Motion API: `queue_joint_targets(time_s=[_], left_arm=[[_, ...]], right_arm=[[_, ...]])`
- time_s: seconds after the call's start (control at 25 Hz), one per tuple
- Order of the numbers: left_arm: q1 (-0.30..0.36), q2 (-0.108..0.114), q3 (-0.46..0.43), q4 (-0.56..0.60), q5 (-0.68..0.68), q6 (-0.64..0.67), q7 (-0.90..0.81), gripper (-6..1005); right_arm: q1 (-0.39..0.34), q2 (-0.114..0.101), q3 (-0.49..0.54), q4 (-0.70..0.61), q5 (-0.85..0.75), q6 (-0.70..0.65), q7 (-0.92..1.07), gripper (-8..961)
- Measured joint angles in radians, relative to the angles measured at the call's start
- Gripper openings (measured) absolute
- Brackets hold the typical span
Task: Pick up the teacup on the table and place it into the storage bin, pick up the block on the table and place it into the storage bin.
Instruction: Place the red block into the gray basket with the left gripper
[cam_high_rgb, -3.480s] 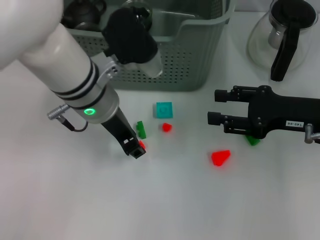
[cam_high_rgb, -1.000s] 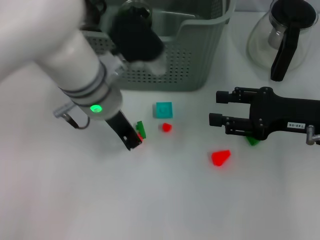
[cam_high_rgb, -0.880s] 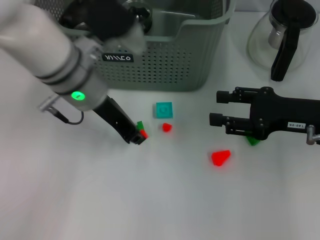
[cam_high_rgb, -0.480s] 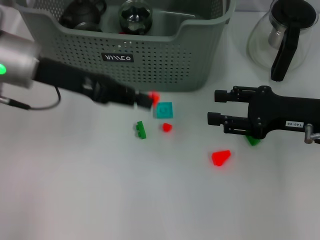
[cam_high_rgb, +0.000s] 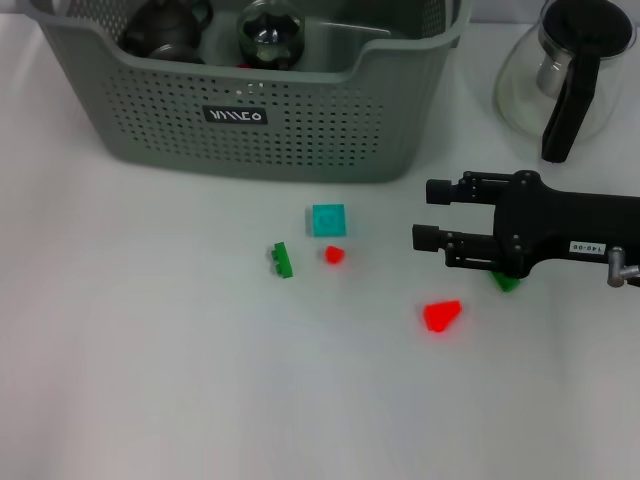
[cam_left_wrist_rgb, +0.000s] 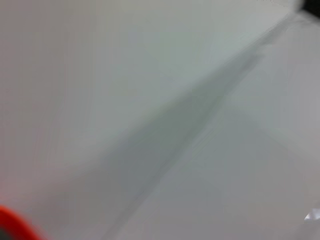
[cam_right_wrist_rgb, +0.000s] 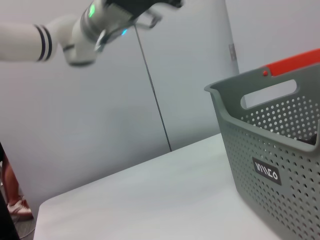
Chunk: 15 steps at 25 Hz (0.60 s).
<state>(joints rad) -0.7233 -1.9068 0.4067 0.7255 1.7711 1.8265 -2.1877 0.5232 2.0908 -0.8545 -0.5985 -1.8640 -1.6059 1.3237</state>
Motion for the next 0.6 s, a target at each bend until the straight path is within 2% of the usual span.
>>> queue_joint_targets(time_s=[0.08,0.2,0.28,0.4,0.6], left_arm=[[-0.018,0.017,0.062,0.058,0.032,-0.096,-0.059,181],[-0.054,0.049,0.222,0.132,0.139,-0.237,-0.149,181],[-0.088,0.06,0.325,0.162,0.269,-0.326,-0.217,181],[-0.143,0.042,0.402,0.171,0.457,-0.415,-0.282,181],[-0.198,-0.032,0.477,0.169,0.701,-0.555,-0.312,181]], right_arm=[[0.0,0.0,0.0,-0.002,0.002,0.0,0.0,674],[0.0,0.0,0.0,-0.001,0.002,0.003,0.0,674],[0.001,0.001,0.0,0.0,0.002,0.005,-0.001,674],[0.002,0.001,0.0,0.001,0.003,0.006,-0.001,674],[0.002,0.002,0.0,0.002,0.003,0.003,-0.001,674]])
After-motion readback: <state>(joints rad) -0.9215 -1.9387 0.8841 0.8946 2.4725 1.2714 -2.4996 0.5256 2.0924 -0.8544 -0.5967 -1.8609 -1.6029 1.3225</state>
